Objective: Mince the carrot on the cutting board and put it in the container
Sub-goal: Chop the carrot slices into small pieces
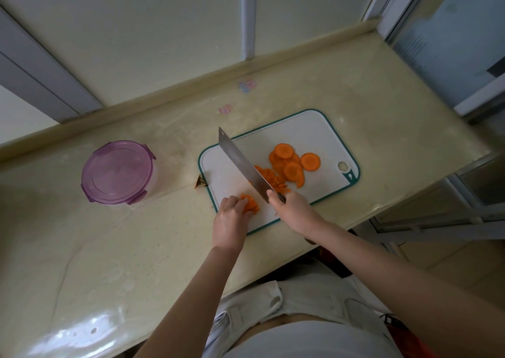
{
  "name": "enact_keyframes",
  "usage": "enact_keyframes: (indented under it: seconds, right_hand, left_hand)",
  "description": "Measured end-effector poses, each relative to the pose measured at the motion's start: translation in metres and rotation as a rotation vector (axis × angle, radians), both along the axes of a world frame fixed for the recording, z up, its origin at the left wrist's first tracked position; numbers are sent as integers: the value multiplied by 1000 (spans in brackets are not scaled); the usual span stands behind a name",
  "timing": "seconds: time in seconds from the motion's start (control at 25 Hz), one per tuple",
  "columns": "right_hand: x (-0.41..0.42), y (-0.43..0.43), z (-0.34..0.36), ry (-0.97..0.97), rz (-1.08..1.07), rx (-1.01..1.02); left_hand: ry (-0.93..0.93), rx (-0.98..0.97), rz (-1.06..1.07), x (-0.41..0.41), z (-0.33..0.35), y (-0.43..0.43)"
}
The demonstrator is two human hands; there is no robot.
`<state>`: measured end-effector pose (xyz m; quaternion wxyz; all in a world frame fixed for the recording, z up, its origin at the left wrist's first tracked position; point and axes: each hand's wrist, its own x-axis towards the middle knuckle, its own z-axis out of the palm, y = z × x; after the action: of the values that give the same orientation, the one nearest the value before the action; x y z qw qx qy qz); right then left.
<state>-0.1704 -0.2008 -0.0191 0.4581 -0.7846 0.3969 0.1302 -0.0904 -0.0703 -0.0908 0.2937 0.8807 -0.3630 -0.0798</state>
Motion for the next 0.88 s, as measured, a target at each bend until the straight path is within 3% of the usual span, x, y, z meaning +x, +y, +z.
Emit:
enact_keyframes:
  seconds: [0.52, 0.88]
  right_hand:
    - [-11, 19, 4, 47, -26, 108]
    - [-1, 26, 2, 131, 48, -38]
  left_hand:
    - [60, 23, 26, 2, 6, 1]
    - [91, 17, 38, 4, 4, -3]
